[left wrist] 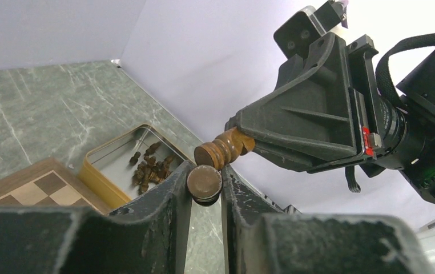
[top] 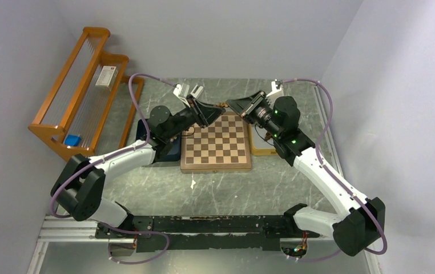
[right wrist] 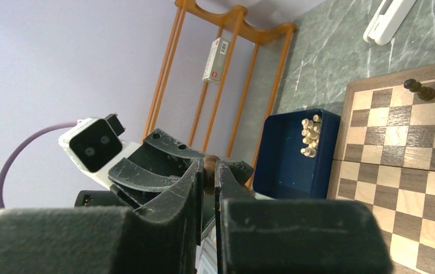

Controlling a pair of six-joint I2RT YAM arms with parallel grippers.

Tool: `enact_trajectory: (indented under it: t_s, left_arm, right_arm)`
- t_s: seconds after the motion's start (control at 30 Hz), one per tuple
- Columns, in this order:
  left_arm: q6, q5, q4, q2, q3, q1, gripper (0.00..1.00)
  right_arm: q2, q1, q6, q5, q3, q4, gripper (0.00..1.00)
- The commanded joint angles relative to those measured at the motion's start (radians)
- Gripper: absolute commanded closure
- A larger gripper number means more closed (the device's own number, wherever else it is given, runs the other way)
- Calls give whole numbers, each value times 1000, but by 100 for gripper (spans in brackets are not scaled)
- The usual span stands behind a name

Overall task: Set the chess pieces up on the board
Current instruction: Place the chess piece on the chessboard.

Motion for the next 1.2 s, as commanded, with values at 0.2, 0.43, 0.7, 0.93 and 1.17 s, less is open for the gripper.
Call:
enact_trajectory:
  t_s: [0.2, 0.43, 0.7, 0.93, 1.17]
  left_arm:
    - [102, -45, -237, -82, -3, -2, 89]
    - [103, -40, -516, -139, -20, 17, 89]
    - [40, 225, -683, -179, -78, 243, 88]
    - [231, 295, -954, -230, 4, 322, 84]
    - [385, 285, -1058, -314, -43, 322, 83]
  right_arm:
    - [-33, 6, -158, 81, 30, -101, 100]
    - [5, 6, -424, 205, 139, -285, 100]
    - [214, 6, -653, 364, 339, -539, 100]
    - [457, 6, -737, 453, 478, -656, 100]
    - [647, 5, -771, 488, 593, -670, 97]
